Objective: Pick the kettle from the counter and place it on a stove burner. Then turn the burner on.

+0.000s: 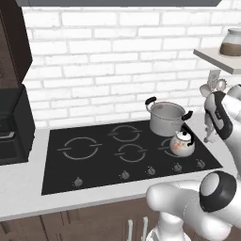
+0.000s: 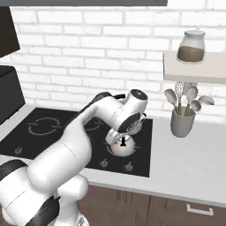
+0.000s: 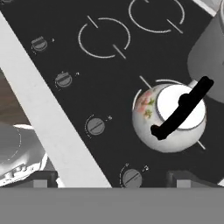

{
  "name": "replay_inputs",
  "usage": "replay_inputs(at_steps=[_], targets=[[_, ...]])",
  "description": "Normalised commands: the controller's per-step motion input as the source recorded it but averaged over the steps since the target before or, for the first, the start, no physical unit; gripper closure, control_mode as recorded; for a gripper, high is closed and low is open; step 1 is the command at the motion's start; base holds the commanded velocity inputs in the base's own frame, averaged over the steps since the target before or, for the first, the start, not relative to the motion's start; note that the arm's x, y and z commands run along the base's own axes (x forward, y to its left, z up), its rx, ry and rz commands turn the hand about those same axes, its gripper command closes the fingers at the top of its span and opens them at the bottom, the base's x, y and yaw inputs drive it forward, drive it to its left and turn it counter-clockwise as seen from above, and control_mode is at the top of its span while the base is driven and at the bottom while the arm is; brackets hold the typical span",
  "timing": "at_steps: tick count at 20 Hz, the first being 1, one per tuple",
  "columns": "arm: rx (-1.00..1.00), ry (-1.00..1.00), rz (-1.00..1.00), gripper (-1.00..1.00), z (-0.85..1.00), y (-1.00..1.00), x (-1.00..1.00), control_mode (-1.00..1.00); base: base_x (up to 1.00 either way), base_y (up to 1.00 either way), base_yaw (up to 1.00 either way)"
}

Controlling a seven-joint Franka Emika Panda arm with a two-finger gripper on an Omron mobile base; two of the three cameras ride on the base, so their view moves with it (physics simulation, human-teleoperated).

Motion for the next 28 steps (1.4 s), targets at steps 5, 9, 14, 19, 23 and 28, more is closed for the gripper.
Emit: replay_inputs(at_steps=[5, 9, 14, 19, 23, 28], targets=[[0.0, 0.04, -0.38, -1.0, -0.59, -0.05, -0.5, -1.0, 0.0, 0.0, 0.0], [0.0, 0.06, -0.46, -1.0, -0.51, -0.09, -0.01, -1.0, 0.0, 0.0, 0.0], [0.0, 0.14, -0.43, -1.0, -0.27, -0.12, 0.19, -1.0, 0.0, 0.0, 0.0], [0.0, 0.04, -0.3, -1.0, -0.3, -0.26, 0.03, -1.0, 0.0, 0.0, 0.0], [0.03, 0.0, -0.21, -1.0, -0.29, -0.29, 0.12, -1.0, 0.0, 0.0, 0.0], [0.04, 0.0, -0.07, -1.0, -0.19, -0.08, 0.1, -1.0, 0.0, 0.0, 0.0]])
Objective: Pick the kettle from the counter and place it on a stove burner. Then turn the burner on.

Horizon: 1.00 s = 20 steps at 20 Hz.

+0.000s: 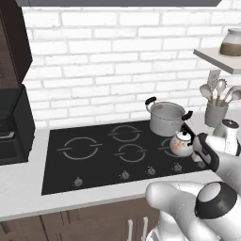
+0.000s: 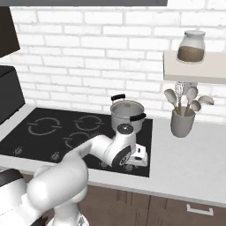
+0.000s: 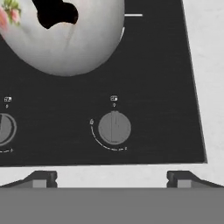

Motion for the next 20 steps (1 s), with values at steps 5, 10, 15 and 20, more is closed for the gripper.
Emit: replay_inputs(at_steps=[5, 10, 15, 20], targets=[[0.0, -0.01, 0.0, -1.0, -0.16, 0.0, 0.1, -1.0, 0.0, 0.0, 0.0], [0.0, 0.0, 0.0, -1.0, -0.18, 0.0, 0.17, -1.0, 0.0, 0.0, 0.0], [0.0, 0.0, 0.0, -1.0, -0.18, 0.0, 0.2, -1.0, 0.0, 0.0, 0.0], [0.0, 0.0, 0.0, -1.0, -0.14, 0.0, 0.15, -1.0, 0.0, 0.0, 0.0]])
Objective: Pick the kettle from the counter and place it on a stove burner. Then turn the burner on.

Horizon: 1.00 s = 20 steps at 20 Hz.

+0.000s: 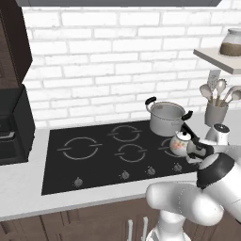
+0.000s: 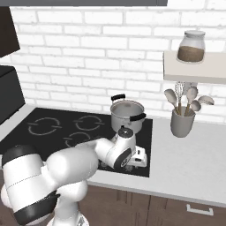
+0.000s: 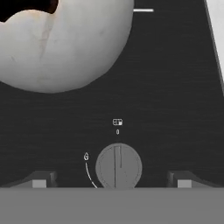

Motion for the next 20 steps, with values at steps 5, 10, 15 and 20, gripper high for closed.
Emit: replay_inputs(at_steps=[5, 10, 15, 20], targets=[[0.0, 0.01, 0.0, 1.0, -0.15, 0.0, 0.03, -1.0, 0.0, 0.0, 0.0], [0.0, 0.03, 0.0, 1.0, -0.13, 0.0, 0.08, -1.0, 0.0, 0.0, 0.0], [0.0, 0.01, 0.0, 1.0, -0.08, -0.02, 0.13, -1.0, 0.0, 0.0, 0.0], [0.0, 0.0, 0.01, 1.0, -0.13, 0.0, 0.03, -1.0, 0.0, 0.0, 0.0]])
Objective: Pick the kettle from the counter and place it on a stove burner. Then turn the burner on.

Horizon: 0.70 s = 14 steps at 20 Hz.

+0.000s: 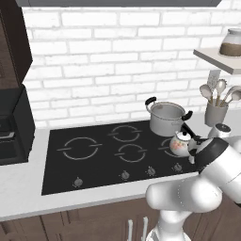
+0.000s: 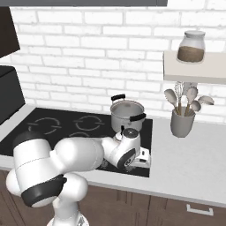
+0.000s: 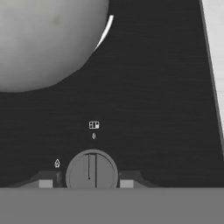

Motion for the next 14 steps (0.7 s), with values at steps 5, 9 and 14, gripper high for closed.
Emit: replay_inputs(at_steps=[5, 9, 14], targets=[[0.0, -0.05, 0.26, 1.0, -0.05, 0.01, 0.01, -1.0, 0.0, 0.0, 0.0], [-0.03, -0.05, 0.45, 1.0, -0.16, 0.01, 0.0, -1.0, 0.0, 0.0, 0.0], [-0.04, 0.0, 0.44, 1.0, -0.1, 0.02, 0.12, -1.0, 0.0, 0.0, 0.0]])
